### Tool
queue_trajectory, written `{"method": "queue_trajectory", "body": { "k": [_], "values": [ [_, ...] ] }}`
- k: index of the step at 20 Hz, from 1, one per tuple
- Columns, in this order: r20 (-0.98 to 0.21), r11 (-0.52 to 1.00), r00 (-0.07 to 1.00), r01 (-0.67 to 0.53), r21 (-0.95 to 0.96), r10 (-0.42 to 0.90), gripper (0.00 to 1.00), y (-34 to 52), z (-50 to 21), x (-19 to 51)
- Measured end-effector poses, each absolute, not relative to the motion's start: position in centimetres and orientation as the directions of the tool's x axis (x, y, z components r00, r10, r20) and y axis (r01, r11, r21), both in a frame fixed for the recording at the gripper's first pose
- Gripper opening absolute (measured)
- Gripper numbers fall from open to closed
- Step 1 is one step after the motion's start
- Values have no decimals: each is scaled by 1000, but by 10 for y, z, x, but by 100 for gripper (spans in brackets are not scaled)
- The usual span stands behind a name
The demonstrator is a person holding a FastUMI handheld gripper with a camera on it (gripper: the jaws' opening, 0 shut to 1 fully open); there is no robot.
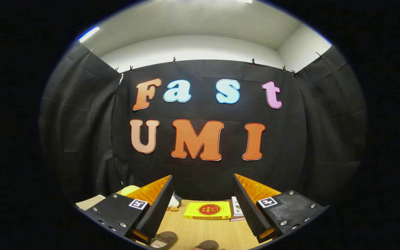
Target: Open the storage box then place both shoes into the box .Put the left shoe in first, then the right shoe, with the right side of both shoes facing outward in a uniform manner.
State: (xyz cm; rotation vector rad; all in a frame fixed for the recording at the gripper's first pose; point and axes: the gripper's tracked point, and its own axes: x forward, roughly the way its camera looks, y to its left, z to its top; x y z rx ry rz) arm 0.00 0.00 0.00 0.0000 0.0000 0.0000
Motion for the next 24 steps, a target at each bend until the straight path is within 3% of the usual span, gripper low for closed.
{"method": "queue_trajectory", "body": {
  "k": [13,24],
  "values": [
    [-14,1000,1000,-16,15,16,99,1,-8,1],
    [-269,936,900,-309,167,345,99,109,-118,1]
  ]
}}
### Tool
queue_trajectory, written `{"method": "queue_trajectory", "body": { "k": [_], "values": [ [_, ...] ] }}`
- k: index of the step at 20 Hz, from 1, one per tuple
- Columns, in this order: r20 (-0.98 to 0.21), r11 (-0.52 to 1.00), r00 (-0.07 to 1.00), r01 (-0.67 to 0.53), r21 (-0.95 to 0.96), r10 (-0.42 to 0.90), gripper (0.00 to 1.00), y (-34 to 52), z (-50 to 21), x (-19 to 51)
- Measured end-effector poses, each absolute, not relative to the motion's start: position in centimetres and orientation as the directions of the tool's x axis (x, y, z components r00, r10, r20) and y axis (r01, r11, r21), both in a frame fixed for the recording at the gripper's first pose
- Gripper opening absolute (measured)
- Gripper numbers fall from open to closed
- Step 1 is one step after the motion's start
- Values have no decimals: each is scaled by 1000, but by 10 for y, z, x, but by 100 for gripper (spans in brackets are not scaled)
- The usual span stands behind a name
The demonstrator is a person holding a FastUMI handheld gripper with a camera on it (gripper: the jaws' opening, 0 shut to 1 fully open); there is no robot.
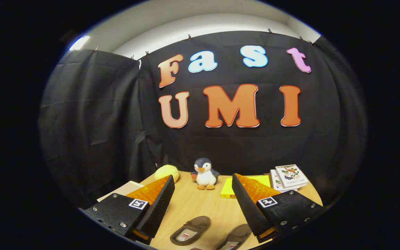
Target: Open the storage box then place both shoes into the box .Put the left shoe in first, then the right shoe, with the right side of both shoes facing outward in a uniform manner.
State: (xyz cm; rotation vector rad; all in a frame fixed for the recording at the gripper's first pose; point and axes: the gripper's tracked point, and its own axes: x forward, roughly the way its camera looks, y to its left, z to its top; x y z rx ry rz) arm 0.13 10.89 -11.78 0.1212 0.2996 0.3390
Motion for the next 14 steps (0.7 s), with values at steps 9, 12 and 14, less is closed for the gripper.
{"method": "queue_trajectory", "body": {
  "k": [9,12,14],
  "values": [
    [-487,762,594,-411,500,640,98,231,-232,-27],
    [-529,706,479,-362,608,701,98,263,-267,-35],
    [-542,679,422,-322,660,727,97,278,-286,-41]
  ]
}}
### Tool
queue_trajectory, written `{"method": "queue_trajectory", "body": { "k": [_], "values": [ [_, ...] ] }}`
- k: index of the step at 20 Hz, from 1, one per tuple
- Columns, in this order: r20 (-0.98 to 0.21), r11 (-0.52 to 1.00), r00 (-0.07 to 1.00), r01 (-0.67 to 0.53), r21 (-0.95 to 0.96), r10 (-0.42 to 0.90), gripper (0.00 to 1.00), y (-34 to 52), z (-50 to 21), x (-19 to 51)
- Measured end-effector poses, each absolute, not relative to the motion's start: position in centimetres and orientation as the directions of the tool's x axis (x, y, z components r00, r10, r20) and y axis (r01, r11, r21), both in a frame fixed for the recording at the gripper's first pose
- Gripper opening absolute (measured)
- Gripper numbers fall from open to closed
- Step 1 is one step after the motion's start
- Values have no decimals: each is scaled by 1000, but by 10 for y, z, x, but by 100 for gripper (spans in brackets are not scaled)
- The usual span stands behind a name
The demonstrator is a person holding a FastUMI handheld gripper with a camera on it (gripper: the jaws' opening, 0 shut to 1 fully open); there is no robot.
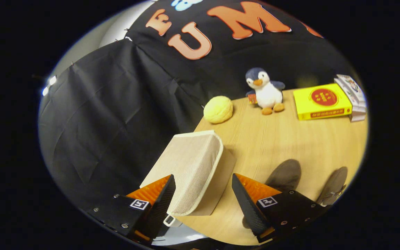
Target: Open the storage box then place both shoes into the box .Put the left shoe in first, then the right shoe, with the right side of both shoes facing outward in a uniform manner.
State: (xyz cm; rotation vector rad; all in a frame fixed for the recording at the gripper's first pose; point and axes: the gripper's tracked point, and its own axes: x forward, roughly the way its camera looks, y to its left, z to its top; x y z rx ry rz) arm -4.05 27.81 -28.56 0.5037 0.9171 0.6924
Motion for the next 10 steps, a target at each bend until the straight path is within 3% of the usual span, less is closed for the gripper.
{"method": "queue_trajectory", "body": {
  "k": [4,10],
  "values": [
    [-564,649,333,-266,713,756,98,301,-314,-51],
    [-483,533,278,-144,833,830,97,333,-331,-52]
  ]
}}
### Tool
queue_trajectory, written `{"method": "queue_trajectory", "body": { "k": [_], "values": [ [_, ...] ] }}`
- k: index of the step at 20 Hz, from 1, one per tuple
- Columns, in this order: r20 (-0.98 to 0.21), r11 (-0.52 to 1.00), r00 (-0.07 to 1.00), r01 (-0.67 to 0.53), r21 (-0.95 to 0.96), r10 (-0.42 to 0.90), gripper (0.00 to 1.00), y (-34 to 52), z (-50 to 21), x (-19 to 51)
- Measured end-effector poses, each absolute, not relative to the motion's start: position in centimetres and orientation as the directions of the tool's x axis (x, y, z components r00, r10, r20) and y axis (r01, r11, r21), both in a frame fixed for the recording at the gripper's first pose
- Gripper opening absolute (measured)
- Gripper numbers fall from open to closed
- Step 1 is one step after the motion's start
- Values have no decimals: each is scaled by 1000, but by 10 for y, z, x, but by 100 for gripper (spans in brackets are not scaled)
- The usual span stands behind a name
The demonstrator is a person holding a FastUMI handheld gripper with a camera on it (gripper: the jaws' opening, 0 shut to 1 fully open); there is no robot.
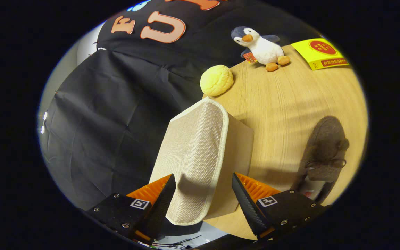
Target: Open the storage box then place both shoes into the box .Put the left shoe in first, then the right shoe, with the right side of both shoes facing outward in a uniform manner.
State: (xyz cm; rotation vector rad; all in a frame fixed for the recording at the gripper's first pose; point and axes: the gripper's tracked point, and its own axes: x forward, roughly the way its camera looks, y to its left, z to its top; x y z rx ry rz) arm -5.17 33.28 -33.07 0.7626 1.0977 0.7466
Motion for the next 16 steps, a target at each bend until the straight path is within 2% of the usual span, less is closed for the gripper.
{"method": "queue_trajectory", "body": {
  "k": [2,4,6,10,13,16],
  "values": [
    [-458,491,249,-84,867,853,97,338,-338,-55],
    [-412,437,266,-39,899,871,95,340,-331,-54],
    [-387,415,281,-46,909,878,88,338,-321,-52],
    [-343,363,281,-21,932,896,69,329,-295,-54],
    [-295,328,308,-62,943,905,47,329,-262,-53],
    [-261,316,346,-113,942,901,33,339,-222,-53]
  ]
}}
